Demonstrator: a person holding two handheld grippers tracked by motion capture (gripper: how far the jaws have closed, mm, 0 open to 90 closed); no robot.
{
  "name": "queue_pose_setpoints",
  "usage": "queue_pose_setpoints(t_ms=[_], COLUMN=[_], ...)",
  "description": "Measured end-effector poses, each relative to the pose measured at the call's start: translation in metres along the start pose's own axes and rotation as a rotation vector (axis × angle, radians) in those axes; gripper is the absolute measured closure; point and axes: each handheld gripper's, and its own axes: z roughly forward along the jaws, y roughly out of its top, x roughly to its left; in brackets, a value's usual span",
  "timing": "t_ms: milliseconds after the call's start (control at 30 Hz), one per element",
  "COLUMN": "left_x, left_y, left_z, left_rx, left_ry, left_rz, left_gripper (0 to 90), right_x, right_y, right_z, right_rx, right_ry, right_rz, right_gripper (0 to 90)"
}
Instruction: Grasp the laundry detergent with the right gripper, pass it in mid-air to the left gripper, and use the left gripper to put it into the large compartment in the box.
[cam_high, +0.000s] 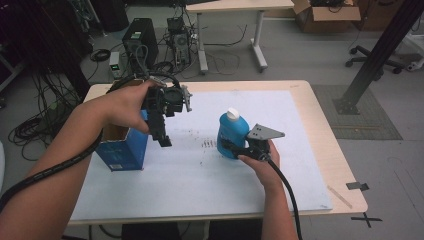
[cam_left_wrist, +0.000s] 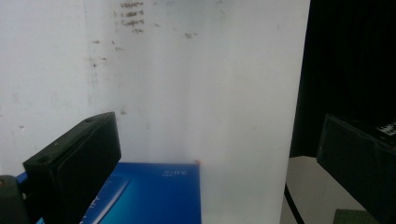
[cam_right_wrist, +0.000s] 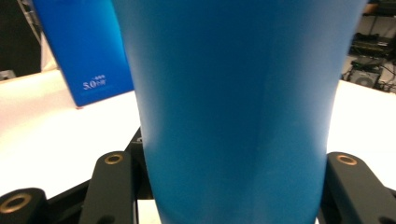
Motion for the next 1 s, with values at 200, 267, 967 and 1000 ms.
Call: queue_pose_setpoints(t_ms=[200, 267, 967, 1000], left_x=[-0.001, -0.001, -0.003, -0.004], left_y=[0.003, 0.003, 0.016, 0.017], left_z=[-0.005, -0.007, -0.011, -0.011], left_rx=[-0.001, -0.004, -0.025, -0.027], left_ry=[0.012, 0.017, 0.005, 0.006], left_rz=[0.01, 0.011, 0.035, 0.036], left_gripper=[0.2, 0.2, 0.2, 0.2], right_x=[0.001, 0.002, 0.017, 0.018], right_y=[0.016, 0.02, 0.061, 0.063], right_z=[-0.008, -0.01, -0.015, -0.015], right_rx=[0.025, 0.035, 0.058, 0.061], right_ry=[0.053, 0.077, 0.317, 0.327], right_rz=[-0.025, -0.036, -0.154, -0.163], right_gripper=[44.2, 44.2, 44.3, 44.3])
